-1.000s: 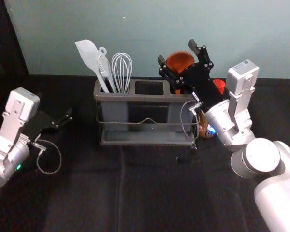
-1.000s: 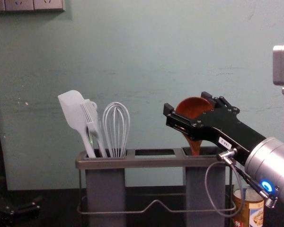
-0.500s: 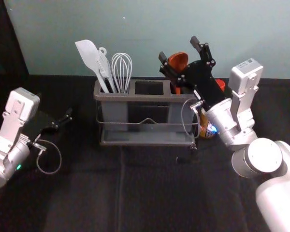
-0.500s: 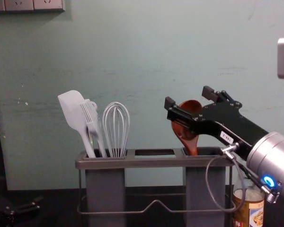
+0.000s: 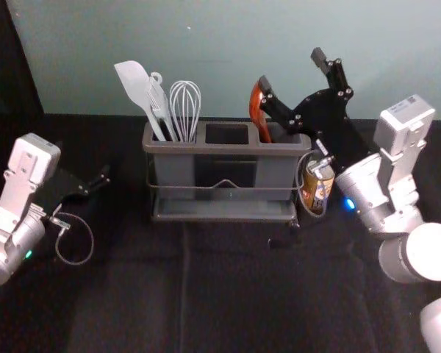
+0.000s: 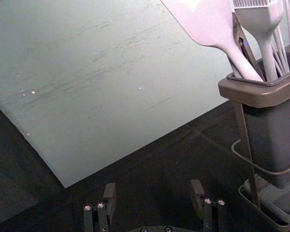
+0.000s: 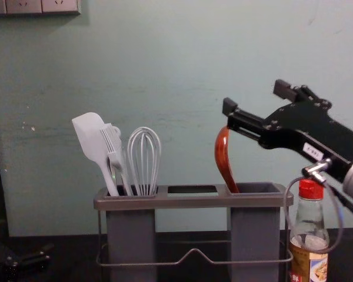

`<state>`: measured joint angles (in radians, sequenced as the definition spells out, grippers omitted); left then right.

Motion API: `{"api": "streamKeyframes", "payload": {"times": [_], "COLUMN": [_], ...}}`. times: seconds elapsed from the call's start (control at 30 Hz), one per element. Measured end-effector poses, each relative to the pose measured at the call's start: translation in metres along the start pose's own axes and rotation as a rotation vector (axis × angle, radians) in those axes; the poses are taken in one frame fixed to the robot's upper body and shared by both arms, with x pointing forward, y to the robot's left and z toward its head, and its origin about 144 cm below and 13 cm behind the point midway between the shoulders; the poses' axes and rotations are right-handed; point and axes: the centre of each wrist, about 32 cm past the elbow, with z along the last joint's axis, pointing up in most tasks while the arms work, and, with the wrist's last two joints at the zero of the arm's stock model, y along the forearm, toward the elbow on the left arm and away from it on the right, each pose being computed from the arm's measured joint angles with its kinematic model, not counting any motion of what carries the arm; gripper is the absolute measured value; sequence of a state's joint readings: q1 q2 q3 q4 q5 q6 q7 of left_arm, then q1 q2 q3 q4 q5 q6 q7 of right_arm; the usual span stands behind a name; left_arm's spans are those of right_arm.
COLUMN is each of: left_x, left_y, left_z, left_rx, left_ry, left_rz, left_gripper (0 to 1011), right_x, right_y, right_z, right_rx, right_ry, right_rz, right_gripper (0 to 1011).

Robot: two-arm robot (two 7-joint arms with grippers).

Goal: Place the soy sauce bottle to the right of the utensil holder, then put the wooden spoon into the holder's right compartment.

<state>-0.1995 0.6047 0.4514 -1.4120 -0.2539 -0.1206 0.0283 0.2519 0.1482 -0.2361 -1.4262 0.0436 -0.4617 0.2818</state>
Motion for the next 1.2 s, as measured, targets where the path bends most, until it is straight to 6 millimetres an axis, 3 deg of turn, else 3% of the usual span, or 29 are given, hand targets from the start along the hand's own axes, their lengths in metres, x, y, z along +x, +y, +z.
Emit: {"api": "streamKeyframes", "payload": {"times": [0.23,0.67,0.9,1.2], "left_x": [0.0,0.0,0.0,0.0], "left_y": [0.0,0.0,0.0,0.0], "left_z": [0.0,0.0,0.0,0.0], "left_rx": [0.0,0.0,0.0,0.0], "left_ry": [0.0,0.0,0.0,0.0], "left_rz": [0.0,0.0,0.0,0.0], "left_gripper": [1005,1005,1005,1005], "right_x": [0.013,0.037,0.047,0.057], "right_y": [-0.012,-0.025,-0.031,-0.038], "right_z": [0.014,0.018,0.015,0.011], "right_rx": [0.009,-0.021,-0.225,-0.489], "right_ry": [-0.021,-0.088,-0.091,-0.065], "right_rz": [-0.054,-0.294,-0.456,-0.51], "right_gripper": [1002,1002,1002,1002]}}
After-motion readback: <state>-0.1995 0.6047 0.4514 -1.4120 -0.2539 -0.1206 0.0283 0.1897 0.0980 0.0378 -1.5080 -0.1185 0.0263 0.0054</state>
